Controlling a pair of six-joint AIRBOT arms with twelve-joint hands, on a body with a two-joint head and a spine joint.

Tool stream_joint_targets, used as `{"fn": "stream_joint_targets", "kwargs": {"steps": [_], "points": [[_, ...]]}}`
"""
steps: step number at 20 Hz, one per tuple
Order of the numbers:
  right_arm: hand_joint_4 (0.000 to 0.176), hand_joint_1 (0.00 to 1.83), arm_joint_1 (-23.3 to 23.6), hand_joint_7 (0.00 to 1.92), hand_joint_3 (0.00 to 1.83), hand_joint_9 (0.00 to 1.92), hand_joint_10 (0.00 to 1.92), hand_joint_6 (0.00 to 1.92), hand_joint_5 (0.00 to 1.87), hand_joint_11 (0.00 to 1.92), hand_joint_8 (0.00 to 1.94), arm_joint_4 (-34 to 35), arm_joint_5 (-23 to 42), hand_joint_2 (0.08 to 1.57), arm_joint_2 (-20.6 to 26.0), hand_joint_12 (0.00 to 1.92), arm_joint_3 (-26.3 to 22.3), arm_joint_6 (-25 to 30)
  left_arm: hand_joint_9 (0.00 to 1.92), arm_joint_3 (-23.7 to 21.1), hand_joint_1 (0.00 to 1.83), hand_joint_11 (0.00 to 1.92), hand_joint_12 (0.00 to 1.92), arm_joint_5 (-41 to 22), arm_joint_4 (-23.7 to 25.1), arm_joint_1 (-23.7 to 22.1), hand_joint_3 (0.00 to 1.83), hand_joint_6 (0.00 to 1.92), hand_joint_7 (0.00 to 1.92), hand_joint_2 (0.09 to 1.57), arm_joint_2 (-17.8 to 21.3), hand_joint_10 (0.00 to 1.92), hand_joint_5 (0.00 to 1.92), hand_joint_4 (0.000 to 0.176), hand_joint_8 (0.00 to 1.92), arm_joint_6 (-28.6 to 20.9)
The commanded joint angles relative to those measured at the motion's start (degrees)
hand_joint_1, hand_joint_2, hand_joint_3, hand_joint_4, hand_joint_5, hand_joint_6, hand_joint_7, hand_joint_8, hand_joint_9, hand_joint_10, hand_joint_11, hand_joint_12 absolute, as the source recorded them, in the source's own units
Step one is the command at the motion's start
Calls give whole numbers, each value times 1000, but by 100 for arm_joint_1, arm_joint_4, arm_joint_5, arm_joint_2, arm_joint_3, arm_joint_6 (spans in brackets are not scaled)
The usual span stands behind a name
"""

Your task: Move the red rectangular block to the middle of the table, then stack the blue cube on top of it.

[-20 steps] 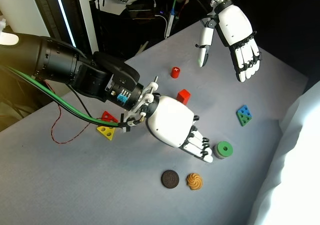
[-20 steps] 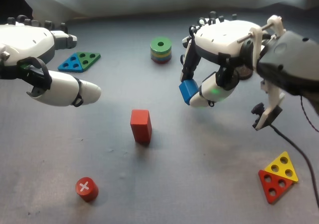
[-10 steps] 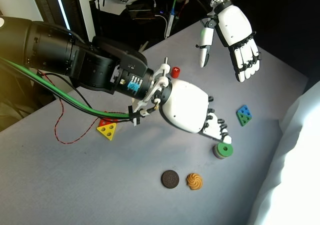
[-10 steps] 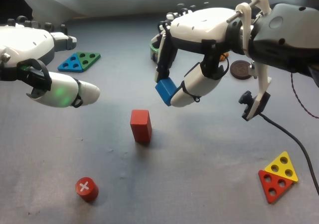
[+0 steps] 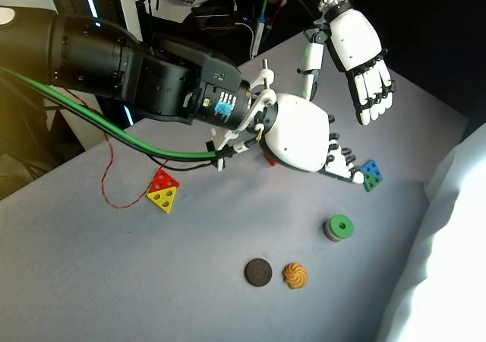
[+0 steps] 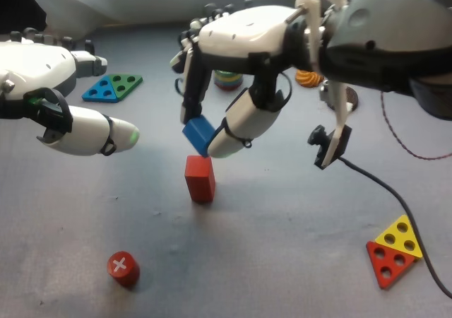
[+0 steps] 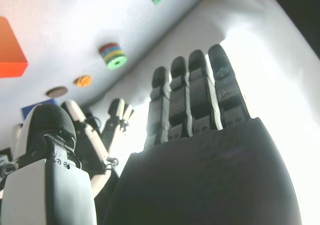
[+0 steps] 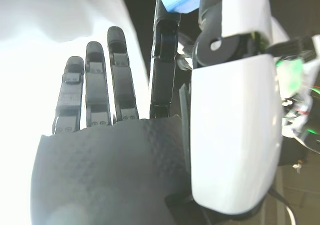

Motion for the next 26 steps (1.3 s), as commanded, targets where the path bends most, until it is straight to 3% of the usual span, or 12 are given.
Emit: {"fn": "stream_joint_targets", "kwargs": {"steps": [1,2,3,9,10,11,13,16,17,26], "points": [[148,1104,80,351,1,193,6,529,1243,2,0,-67,212,1003,50,1,20,-54,152,4,300,0,320,-166,291,-33,3,1,194,1117,97,2,194,0,1,7],[170,1094,80,342,1,185,2,566,1223,1,0,-68,173,1009,8,0,57,-72,146,4,298,0,317,-166,279,-33,3,0,190,1118,96,0,189,0,0,7],[175,1091,83,345,1,180,0,574,1219,1,2,-69,154,1009,-22,1,82,-72,149,3,310,0,315,-166,278,-34,4,1,194,1123,96,2,192,0,2,7],[157,1099,37,365,0,206,2,551,1233,0,2,-84,171,1006,-158,7,95,-167,158,-1,310,0,334,-167,278,-35,5,4,206,1141,95,3,206,0,4,7],[159,1099,19,366,0,200,0,550,1234,0,2,-86,178,1005,-170,1,95,-167,158,-4,302,0,331,-167,278,-36,5,2,204,1145,95,2,205,0,3,7],[173,1097,-17,385,0,195,0,541,1239,0,7,-89,196,1003,-193,0,94,-169,159,-5,306,0,331,-167,278,-36,4,2,205,1145,95,2,206,0,2,7],[176,1096,-65,390,0,202,3,538,1240,0,7,-93,225,1002,-220,0,94,-190,162,-5,330,0,336,-167,278,-46,0,3,209,1136,94,3,210,0,3,7],[154,1103,-90,374,0,205,3,524,1247,9,0,-96,316,1001,-254,8,94,-318,151,-5,321,0,312,-167,278,-46,1,0,203,1142,93,1,204,0,0,7],[171,1096,-119,367,1,191,0,536,1239,1,0,-98,379,1004,-270,1,95,-402,153,-5,310,0,324,-167,278,-46,1,2,203,1144,94,2,204,0,2,7],[176,1094,-176,375,1,204,3,555,1230,5,0,-102,526,1006,-317,3,97,-510,150,0,302,0,316,-167,302,-45,4,0,206,1164,95,0,201,0,0,7]]}}
